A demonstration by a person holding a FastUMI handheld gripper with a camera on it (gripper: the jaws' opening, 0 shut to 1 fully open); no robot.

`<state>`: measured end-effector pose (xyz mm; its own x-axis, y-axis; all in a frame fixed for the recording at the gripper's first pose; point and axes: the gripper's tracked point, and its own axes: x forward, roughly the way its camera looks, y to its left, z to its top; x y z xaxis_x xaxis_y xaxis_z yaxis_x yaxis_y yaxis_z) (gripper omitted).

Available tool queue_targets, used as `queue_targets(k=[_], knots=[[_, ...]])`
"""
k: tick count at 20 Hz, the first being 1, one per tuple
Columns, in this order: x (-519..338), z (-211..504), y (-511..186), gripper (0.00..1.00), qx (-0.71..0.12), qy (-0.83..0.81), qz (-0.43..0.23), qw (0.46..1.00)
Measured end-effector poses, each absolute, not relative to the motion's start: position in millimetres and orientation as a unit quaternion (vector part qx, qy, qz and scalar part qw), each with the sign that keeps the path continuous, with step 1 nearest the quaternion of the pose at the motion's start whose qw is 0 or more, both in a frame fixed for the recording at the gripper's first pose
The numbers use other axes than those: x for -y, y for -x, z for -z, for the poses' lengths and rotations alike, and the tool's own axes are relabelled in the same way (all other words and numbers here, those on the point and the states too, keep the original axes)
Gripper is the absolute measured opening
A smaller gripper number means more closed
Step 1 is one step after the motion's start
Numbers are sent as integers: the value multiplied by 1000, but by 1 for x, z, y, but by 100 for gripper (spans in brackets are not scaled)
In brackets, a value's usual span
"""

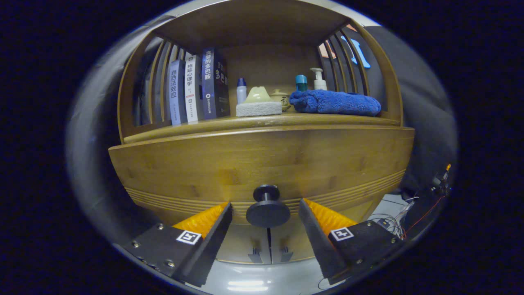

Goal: Pull open the drawer, take out the items inside it, and place them on the countertop above the cabinet.

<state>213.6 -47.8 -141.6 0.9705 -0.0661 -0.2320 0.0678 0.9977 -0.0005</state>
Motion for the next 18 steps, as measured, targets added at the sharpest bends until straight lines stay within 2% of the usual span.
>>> queue_targets(k=[12, 18], knots=[[47, 144, -232, 99, -113, -26, 36, 993], [53, 146, -207, 99, -129, -37, 46, 990]])
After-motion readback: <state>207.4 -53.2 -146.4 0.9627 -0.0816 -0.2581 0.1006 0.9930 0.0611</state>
